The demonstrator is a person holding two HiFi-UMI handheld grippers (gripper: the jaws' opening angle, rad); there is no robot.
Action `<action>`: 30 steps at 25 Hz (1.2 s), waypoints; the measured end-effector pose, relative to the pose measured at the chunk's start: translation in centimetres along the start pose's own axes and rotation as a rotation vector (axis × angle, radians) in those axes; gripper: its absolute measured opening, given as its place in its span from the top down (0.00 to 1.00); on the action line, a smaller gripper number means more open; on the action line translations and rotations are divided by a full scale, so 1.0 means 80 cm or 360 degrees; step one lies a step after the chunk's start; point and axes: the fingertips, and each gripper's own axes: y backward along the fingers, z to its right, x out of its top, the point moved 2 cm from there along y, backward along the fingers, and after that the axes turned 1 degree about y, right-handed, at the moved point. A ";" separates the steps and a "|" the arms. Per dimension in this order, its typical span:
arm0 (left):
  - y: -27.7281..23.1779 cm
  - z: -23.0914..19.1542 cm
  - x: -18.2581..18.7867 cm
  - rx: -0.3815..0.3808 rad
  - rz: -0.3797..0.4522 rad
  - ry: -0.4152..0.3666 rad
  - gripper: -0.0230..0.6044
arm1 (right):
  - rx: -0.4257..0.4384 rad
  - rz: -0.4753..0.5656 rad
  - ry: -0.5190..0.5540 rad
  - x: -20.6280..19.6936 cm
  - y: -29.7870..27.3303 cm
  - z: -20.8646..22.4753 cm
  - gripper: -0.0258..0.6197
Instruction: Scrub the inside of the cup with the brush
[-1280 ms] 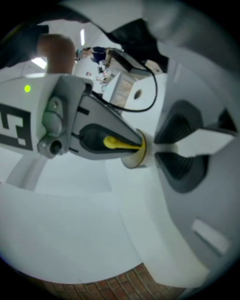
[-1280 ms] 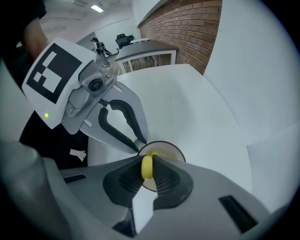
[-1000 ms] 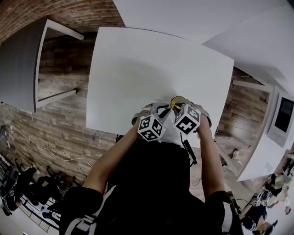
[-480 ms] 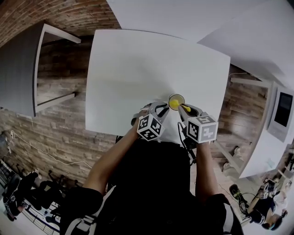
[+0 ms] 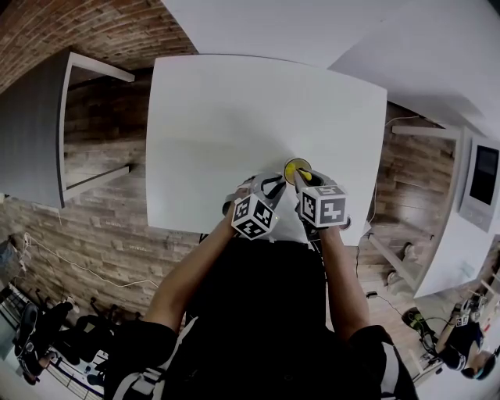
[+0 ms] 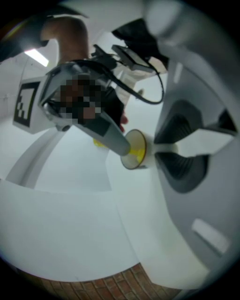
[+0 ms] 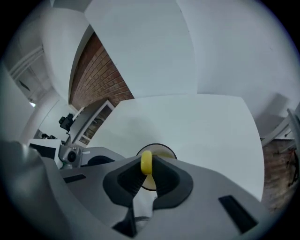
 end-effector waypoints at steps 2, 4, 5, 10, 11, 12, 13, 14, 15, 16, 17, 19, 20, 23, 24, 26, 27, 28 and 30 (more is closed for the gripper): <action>-0.001 0.000 0.000 0.0001 -0.0001 0.0001 0.87 | -0.0047 -0.0044 0.0087 -0.005 -0.012 -0.001 0.91; -0.001 0.001 0.000 0.0001 -0.0002 0.0002 0.87 | -0.0092 -0.0077 0.0156 -0.009 -0.020 -0.001 0.91; -0.001 0.001 0.000 0.0001 -0.0002 0.0001 0.87 | -0.0108 -0.0084 0.0181 -0.009 -0.023 -0.002 0.91; -0.001 0.000 0.000 0.0007 -0.0004 0.0002 0.87 | -0.0120 -0.0062 0.0228 0.003 -0.022 -0.005 0.91; -0.001 0.000 0.000 0.0008 -0.0006 -0.0001 0.87 | -0.0115 -0.0036 0.0218 0.006 -0.018 -0.005 0.91; -0.002 0.000 0.000 0.0008 -0.0008 -0.0004 0.87 | -0.0108 -0.0003 0.0204 0.009 -0.014 -0.005 0.91; -0.002 0.000 0.000 0.0008 -0.0008 -0.0005 0.87 | -0.0100 0.0029 0.0190 0.013 -0.009 -0.005 0.91; -0.001 0.000 0.001 0.0008 -0.0008 -0.0005 0.87 | -0.0092 0.0058 0.0177 0.016 -0.003 -0.005 0.91; -0.001 0.000 0.001 0.0008 -0.0007 -0.0004 0.87 | -0.0083 0.0080 0.0167 0.018 0.002 -0.006 0.91; -0.001 0.000 0.001 0.0008 -0.0006 -0.0002 0.87 | -0.0073 0.0099 0.0160 0.020 0.007 -0.006 0.91; -0.001 0.000 0.001 0.0007 -0.0005 0.0000 0.87 | -0.0064 0.0118 0.0158 0.022 0.013 -0.007 0.91; 0.000 0.000 0.000 0.0006 -0.0004 0.0000 0.87 | -0.0049 0.0157 0.0164 0.027 0.026 -0.009 0.91; 0.000 0.000 0.000 0.0006 -0.0003 -0.0002 0.87 | -0.0043 0.0175 0.0173 0.030 0.031 -0.010 0.91; 0.001 0.000 0.001 0.0007 -0.0004 -0.0006 0.87 | -0.0030 0.0215 0.0247 0.035 0.040 -0.014 0.91; 0.000 0.000 0.001 0.0008 -0.0004 -0.0007 0.87 | -0.0032 0.0220 0.0285 0.035 0.040 -0.014 0.91; 0.000 0.001 0.001 0.0010 -0.0005 -0.0010 0.87 | -0.0056 0.0216 0.0360 0.032 0.039 -0.010 0.91; 0.000 0.000 0.001 0.0011 -0.0006 -0.0012 0.87 | -0.0076 0.0208 0.0397 0.031 0.037 -0.007 0.91; 0.000 0.000 0.001 0.0012 -0.0007 -0.0013 0.87 | -0.0098 0.0197 0.0433 0.030 0.035 -0.005 0.91; 0.000 0.000 0.000 0.0012 -0.0008 -0.0011 0.87 | -0.0147 0.0169 0.0520 0.028 0.029 -0.001 0.91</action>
